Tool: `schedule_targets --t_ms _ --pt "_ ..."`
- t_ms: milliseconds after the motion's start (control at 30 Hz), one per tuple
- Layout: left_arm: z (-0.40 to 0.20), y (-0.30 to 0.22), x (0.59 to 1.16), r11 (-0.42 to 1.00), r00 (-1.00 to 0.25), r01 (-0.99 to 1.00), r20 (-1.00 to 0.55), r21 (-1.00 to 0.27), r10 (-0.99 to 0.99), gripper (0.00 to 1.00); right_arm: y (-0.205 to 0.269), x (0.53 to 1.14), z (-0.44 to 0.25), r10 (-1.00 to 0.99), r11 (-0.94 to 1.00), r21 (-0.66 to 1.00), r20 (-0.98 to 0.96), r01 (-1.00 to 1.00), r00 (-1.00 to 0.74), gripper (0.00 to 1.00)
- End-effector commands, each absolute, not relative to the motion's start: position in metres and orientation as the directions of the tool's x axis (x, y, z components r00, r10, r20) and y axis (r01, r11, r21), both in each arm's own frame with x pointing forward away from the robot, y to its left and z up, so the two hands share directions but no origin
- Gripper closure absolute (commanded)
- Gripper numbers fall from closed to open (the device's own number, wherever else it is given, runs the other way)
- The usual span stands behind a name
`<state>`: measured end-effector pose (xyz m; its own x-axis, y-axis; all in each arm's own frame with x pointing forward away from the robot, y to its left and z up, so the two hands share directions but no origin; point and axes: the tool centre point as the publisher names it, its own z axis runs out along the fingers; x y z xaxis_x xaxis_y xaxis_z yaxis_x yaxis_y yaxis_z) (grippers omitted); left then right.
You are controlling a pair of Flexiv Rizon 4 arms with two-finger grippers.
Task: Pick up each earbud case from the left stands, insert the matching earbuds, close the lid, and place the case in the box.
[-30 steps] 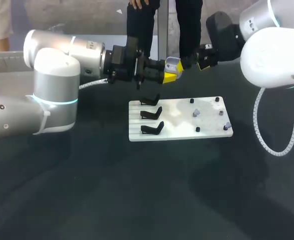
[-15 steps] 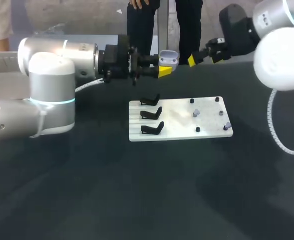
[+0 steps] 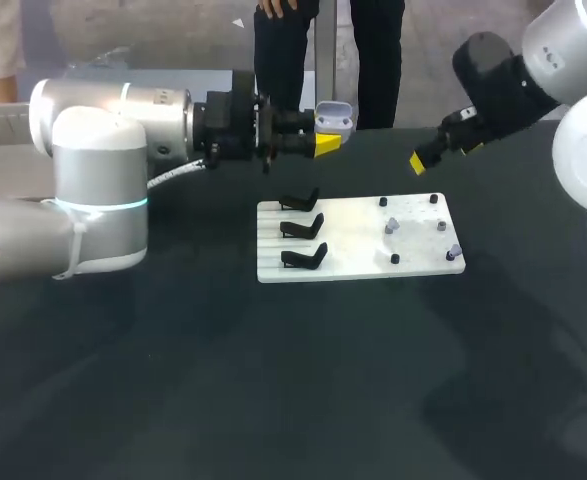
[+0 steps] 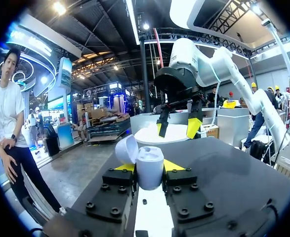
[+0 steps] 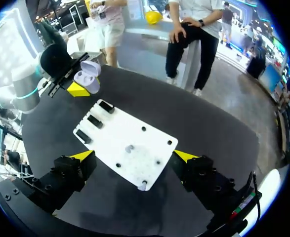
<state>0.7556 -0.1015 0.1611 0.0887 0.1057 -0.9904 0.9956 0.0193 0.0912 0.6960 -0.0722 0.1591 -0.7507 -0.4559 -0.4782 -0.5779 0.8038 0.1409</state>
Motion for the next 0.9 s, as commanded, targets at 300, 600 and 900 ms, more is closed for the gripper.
schedule_targets --t_ms 300,600,900 --pt "0.18 -0.107 0.718 0.02 0.045 0.999 -0.999 0.045 0.016 1.0 -0.087 0.666 0.144 -0.467 0.855 0.025 -0.394 -0.518 -0.791 0.0" --pt "0.174 -0.103 0.694 0.062 0.029 0.998 -0.999 0.029 0.016 1.0 -0.102 0.649 0.128 -0.47 0.866 0.008 -0.327 -0.5 -0.82 0.0" --pt "0.162 -0.091 0.692 0.089 0.043 0.995 -0.999 0.043 -0.001 1.0 -0.109 0.644 0.111 -0.458 0.878 0.01 -0.269 -0.478 -0.847 0.0"
